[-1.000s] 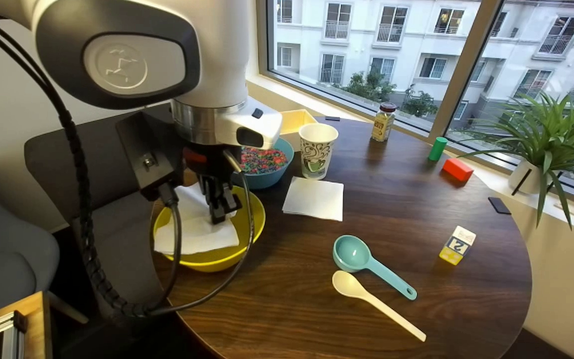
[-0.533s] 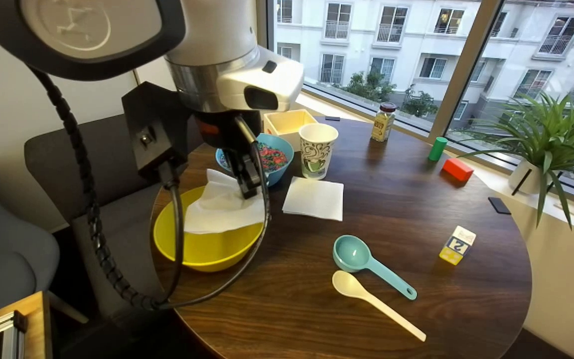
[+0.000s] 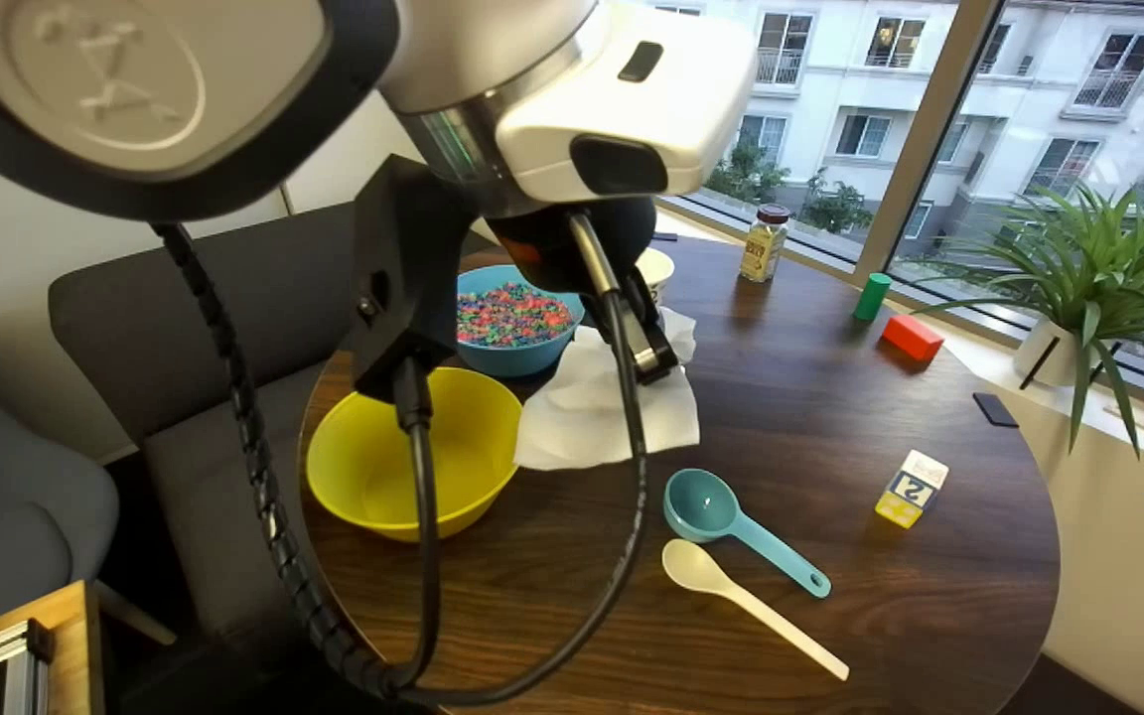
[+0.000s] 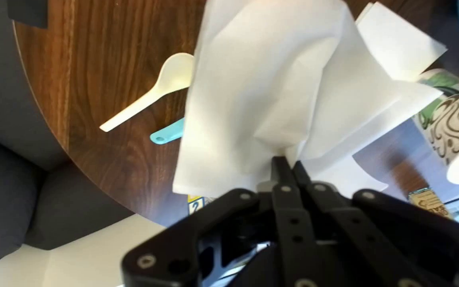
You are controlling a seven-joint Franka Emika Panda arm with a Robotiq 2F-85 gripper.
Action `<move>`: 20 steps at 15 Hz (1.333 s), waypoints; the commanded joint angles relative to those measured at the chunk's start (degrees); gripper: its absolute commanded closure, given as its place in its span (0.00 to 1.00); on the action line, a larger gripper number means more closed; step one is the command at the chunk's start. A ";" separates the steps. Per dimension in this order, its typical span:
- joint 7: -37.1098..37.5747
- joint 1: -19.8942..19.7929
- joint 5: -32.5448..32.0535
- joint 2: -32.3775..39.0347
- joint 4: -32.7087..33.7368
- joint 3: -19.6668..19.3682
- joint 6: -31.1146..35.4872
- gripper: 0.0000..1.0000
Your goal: Pick up the yellow bowl and move it backwards on the table, wipe the yellow bowl with the white paper towel on the far right, put the white paper towel onto the table
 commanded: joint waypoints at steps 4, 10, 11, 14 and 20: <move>1.49 -0.19 -0.13 3.87 -0.50 -0.58 -1.27 1.00; 1.65 0.63 -0.17 4.38 -0.69 -0.33 -4.53 0.50; 1.97 0.70 -0.38 4.07 -0.76 -0.22 -4.88 0.44; 2.21 1.18 -0.53 3.11 -0.95 0.13 -5.76 0.22; 3.28 2.20 -2.92 -1.85 -2.26 2.37 -12.07 0.00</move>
